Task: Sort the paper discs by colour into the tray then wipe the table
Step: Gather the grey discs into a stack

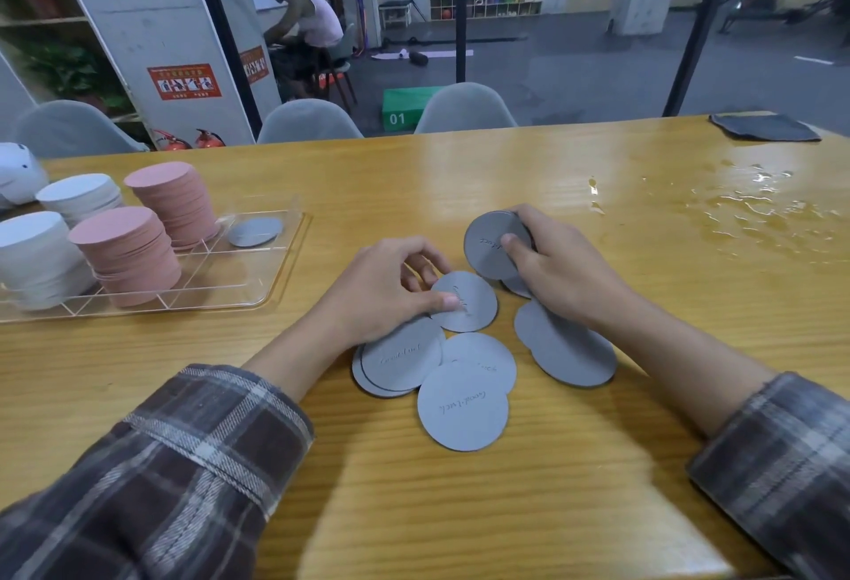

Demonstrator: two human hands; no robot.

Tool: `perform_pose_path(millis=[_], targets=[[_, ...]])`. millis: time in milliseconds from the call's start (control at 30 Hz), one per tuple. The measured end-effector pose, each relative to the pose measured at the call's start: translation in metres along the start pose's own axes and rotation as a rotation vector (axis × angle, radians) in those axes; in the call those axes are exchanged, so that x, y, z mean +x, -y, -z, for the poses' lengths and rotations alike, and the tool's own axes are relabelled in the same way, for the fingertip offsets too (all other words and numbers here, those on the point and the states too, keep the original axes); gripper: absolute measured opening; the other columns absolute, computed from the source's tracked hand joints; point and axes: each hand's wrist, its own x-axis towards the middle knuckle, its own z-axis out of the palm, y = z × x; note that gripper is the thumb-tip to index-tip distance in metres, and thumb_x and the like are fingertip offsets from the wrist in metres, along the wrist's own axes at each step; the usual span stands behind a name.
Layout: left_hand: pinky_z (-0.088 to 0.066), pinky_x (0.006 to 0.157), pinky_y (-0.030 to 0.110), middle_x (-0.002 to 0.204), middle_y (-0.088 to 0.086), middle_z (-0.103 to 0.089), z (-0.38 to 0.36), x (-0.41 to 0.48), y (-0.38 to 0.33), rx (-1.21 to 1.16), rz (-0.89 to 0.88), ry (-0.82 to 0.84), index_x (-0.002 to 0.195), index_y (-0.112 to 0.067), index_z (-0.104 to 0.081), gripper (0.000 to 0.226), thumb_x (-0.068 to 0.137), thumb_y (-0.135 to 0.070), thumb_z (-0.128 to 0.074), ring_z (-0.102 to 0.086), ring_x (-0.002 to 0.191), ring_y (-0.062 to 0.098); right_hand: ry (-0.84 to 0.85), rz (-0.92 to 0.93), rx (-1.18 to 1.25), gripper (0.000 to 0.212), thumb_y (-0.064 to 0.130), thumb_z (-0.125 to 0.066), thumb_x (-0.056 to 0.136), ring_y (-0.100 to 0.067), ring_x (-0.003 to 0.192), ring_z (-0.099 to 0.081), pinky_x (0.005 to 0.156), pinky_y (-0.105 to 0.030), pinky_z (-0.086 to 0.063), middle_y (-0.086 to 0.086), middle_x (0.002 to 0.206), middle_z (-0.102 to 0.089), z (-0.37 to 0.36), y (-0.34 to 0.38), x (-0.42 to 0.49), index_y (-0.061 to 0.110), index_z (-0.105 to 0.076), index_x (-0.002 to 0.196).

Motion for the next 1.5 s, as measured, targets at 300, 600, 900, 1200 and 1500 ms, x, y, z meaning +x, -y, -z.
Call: perform_pose_path(millis=[300, 600, 900, 1200, 1500], targets=[[-0.064, 0.070, 0.034, 0.089, 0.011, -0.073, -0.001, 0.002, -0.004, -0.341, 0.072, -0.166, 0.099, -0.012, -0.070, 0.013, 0.091, -0.010, -0.079, -0.076, 0.071, 0.024, 0.119, -0.024, 0.116, 0.021, 0.020, -0.040, 0.109, -0.016, 0.069, -0.051, 0.069, -0.036, -0.044, 0.001, 0.079, -0.053, -0.003, 0.003, -0.001, 0.010, -0.058, 0.105], [-0.062, 0.073, 0.037, 0.087, 0.005, -0.076, -0.003, 0.001, -0.005, -0.246, 0.058, -0.169, 0.096, -0.016, -0.069, 0.017, 0.088, -0.020, -0.083, -0.077, 0.073, 0.019, 0.142, 0.046, -0.006, 0.020, 0.026, -0.048, 0.107, -0.003, 0.086, -0.058, 0.067, -0.014, -0.041, 0.009, 0.097, -0.066, -0.007, 0.007, -0.005, 0.023, -0.060, 0.123], [-0.048, 0.075, 0.018, 0.104, -0.008, -0.069, 0.046, -0.011, 0.004, 0.021, 0.063, 0.404, 0.101, -0.036, -0.078, 0.037, 0.069, -0.044, -0.094, -0.058, 0.085, 0.008, 0.106, 0.054, -0.015, 0.021, 0.023, -0.047, 0.108, 0.003, 0.072, -0.054, 0.062, -0.014, -0.037, 0.017, 0.086, -0.059, -0.006, 0.007, -0.004, 0.020, -0.059, 0.125], [-0.049, 0.071, 0.016, 0.090, -0.006, -0.074, 0.041, -0.009, 0.010, -0.003, 0.008, 0.261, 0.094, -0.030, -0.080, 0.023, 0.075, -0.031, -0.093, -0.061, 0.075, 0.011, 0.109, 0.073, -0.004, 0.027, 0.023, -0.047, 0.108, 0.007, 0.074, -0.055, 0.063, -0.012, -0.037, 0.021, 0.088, -0.057, -0.011, 0.010, -0.005, 0.022, -0.056, 0.134], [-0.050, 0.060, 0.024, 0.083, -0.001, -0.071, 0.034, -0.005, 0.010, -0.217, 0.034, 0.048, 0.094, -0.014, -0.071, 0.013, 0.090, -0.020, -0.081, -0.061, 0.060, 0.012, 0.117, 0.045, 0.039, 0.020, 0.021, -0.043, 0.109, -0.006, 0.059, -0.056, 0.058, -0.018, -0.043, 0.008, 0.072, -0.057, -0.012, 0.012, -0.007, 0.022, -0.057, 0.122]])
